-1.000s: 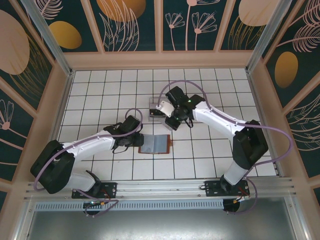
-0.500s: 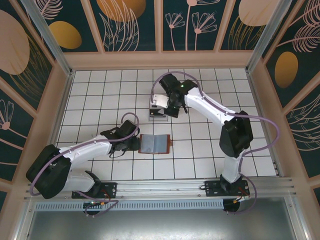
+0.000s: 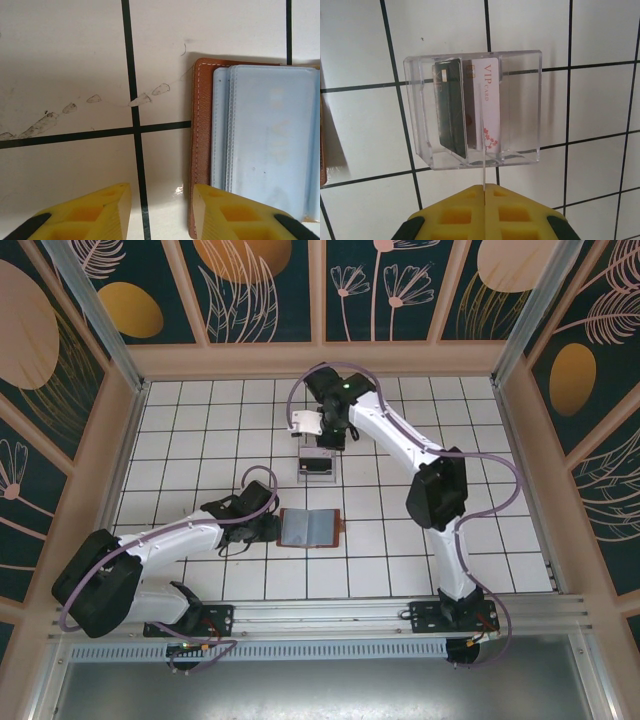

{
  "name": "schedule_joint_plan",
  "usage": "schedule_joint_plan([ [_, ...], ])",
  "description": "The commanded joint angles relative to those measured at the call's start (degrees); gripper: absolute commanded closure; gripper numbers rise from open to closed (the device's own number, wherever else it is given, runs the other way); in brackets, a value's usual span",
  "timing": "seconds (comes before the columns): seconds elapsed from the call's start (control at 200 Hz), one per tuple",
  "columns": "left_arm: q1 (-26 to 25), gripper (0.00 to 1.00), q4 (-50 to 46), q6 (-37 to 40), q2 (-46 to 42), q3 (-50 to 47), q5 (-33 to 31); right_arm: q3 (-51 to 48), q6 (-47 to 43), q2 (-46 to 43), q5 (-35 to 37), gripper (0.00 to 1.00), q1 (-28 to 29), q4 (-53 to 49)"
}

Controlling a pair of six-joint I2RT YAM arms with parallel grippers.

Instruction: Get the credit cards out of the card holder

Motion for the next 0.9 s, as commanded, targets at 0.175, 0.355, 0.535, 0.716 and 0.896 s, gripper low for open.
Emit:
schedule_joint_plan([
  [0.175,0.1,0.62,-0.6,-0.3,1.3,1.3,-0.7,6.9,-3.6,5.2,-1.4,1.00,-0.3,-4.5],
  [0.355,0.1,0.61,-1.0,-0.1,1.5,1.4,-0.7,7.2,-3.7,6.8,-2.1,1.00,-0.3,-4.4],
  [0.535,0.2,0.61,-1.1,-0.2,1.5,1.4,-0.8,7.1,-3.9,8.6,-2.1,1.00,-0.3,-4.0],
  [0.716,0.1,0.61,-1.1,-0.4,1.5,1.4,-0.7,7.0,-3.9,10.2,-1.6,1.00,-0.1,-2.7],
  [0.896,0.1,0.61,-1.4,-0.6,0.9,1.0,-0.7,7.1,-3.9,11.3,-2.0,1.00,0.0,-1.8],
])
